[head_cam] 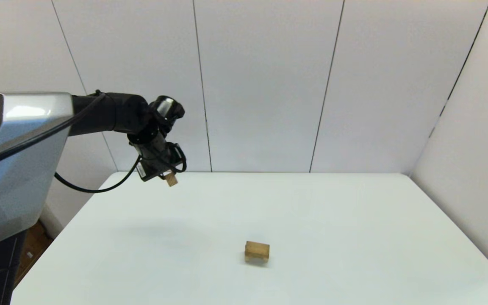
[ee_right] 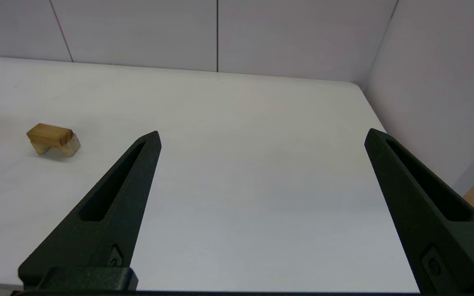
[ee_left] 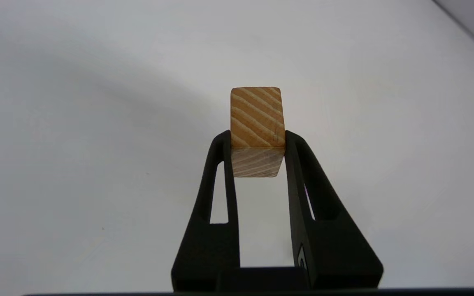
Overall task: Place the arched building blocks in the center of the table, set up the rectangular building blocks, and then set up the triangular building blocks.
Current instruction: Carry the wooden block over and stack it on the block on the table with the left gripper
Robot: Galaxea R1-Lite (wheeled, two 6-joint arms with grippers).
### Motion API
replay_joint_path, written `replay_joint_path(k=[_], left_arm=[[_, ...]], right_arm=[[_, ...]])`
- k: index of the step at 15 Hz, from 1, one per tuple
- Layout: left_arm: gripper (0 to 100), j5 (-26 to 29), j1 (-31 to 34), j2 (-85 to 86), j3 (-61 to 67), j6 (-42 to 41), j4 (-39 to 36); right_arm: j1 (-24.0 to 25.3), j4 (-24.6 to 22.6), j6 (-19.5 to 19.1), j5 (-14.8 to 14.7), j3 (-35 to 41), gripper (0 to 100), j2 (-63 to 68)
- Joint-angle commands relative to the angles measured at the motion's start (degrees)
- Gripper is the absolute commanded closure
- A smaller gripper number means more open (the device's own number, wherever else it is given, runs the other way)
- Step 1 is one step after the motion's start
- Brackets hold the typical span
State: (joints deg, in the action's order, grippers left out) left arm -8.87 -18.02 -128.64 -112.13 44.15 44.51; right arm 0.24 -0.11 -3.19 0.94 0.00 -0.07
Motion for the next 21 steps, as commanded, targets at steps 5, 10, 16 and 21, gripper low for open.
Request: replay_joint_path(k=[5, 10, 16, 21], left_arm=[[100, 19.1, -9.9, 7.8, 0.3, -52.4, 8.1], [100, 25.5, -12.4, 4.4, 0.4, -73.9, 11.4], [100, 25.4, -16.9, -4.7, -0.1, -80.1, 8.7], [100, 25.4, -18.1, -10.1, -0.1, -80.3, 2.5]], right_arm=[[0.0, -0.1, -0.1, 0.0, 0.0, 0, 0.1], [0.0, 0.0, -0.1, 0.0, 0.0, 0, 0.1], [0.0, -0.1, -0.1, 0.0, 0.0, 0, 0.1], [0.0, 0.0, -0.1, 0.0, 0.0, 0, 0.1]])
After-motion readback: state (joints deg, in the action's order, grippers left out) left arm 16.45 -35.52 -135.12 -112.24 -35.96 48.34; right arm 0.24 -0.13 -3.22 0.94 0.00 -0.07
